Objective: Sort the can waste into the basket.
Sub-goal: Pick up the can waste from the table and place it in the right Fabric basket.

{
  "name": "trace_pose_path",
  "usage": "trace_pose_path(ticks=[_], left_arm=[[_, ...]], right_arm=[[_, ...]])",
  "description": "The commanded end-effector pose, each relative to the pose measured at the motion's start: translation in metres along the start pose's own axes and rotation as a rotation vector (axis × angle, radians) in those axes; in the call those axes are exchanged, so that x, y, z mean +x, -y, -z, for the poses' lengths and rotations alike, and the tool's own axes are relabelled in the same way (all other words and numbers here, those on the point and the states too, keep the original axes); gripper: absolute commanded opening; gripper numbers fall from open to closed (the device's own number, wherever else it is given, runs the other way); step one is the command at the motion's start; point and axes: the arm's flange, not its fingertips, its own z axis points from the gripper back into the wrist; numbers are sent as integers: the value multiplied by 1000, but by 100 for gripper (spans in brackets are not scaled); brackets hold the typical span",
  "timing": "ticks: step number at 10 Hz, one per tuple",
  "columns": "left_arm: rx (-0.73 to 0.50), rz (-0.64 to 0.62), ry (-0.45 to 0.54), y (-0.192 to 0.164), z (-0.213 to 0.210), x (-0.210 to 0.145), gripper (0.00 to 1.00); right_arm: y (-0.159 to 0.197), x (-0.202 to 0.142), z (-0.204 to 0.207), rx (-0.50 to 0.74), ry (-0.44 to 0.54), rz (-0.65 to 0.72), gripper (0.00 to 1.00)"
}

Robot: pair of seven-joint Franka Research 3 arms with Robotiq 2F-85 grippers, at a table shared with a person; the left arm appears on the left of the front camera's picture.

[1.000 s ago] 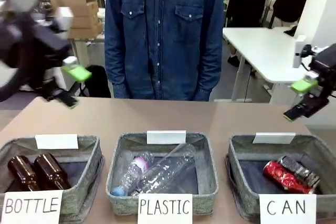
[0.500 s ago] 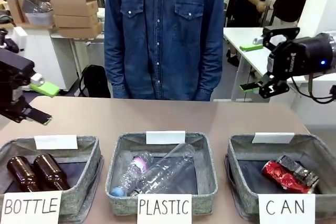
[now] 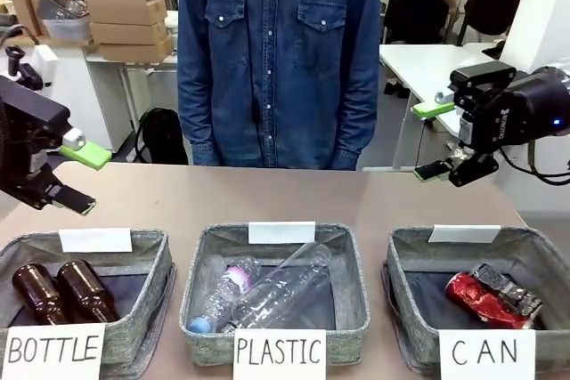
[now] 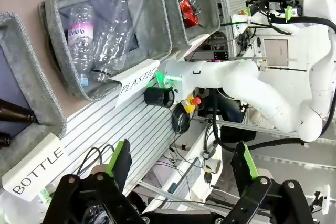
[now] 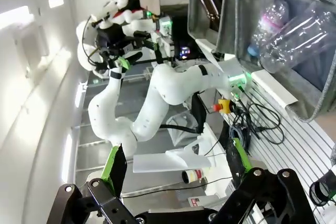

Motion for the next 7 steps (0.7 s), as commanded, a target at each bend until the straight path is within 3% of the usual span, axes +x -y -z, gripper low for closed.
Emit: trace_pose_path(ticks=[1,7], left_arm=[[-22,16,-2,2,-2,3,100],[-22,16,-2,2,-2,3,100]], right_arm=[[1,1,-3,7,-7,-17,100],[1,1,-3,7,-7,-17,100]])
